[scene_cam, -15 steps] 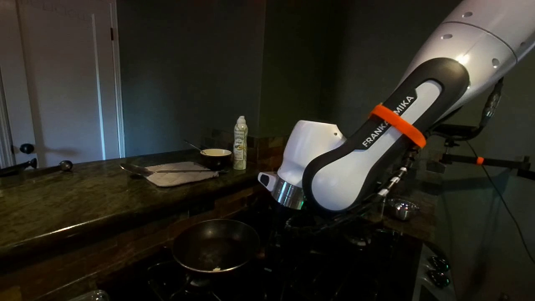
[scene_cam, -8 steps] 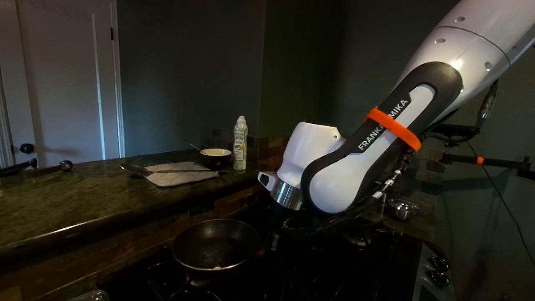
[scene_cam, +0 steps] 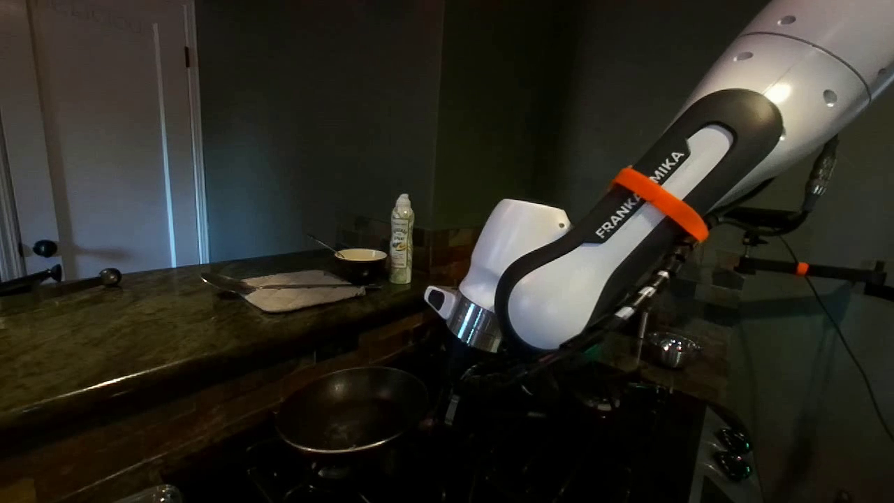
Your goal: Put the black pan on the counter.
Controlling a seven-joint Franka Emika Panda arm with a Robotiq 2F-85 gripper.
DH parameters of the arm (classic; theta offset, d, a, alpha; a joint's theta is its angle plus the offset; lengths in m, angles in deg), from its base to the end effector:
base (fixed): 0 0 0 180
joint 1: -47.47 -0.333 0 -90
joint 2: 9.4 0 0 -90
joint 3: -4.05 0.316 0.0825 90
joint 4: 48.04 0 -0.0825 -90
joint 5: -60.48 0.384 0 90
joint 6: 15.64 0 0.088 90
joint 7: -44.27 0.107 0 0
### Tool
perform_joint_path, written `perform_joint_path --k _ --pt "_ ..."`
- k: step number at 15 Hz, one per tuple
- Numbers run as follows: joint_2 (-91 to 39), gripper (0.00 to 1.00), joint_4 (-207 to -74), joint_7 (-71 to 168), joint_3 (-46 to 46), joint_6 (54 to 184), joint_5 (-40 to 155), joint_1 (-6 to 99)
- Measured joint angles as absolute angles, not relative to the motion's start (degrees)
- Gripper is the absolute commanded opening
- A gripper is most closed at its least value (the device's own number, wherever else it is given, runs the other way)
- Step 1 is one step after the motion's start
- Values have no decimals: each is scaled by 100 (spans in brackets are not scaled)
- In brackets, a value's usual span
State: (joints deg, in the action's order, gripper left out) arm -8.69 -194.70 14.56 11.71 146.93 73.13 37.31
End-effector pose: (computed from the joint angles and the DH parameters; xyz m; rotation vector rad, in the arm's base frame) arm 0.4565 0.1347 0.2999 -2.8948 -0.9411 -0.4551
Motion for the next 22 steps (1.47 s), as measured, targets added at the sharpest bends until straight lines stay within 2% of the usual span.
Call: perform_joint_path --k 10,18,22 --pt "-111 0 -19489 1043 1248 14254 7590 3428" --pt "-422 0 -17998 2098 1537 12932 6775 3244" --pt "-672 0 -17730 2098 1551 12836 6776 3212"
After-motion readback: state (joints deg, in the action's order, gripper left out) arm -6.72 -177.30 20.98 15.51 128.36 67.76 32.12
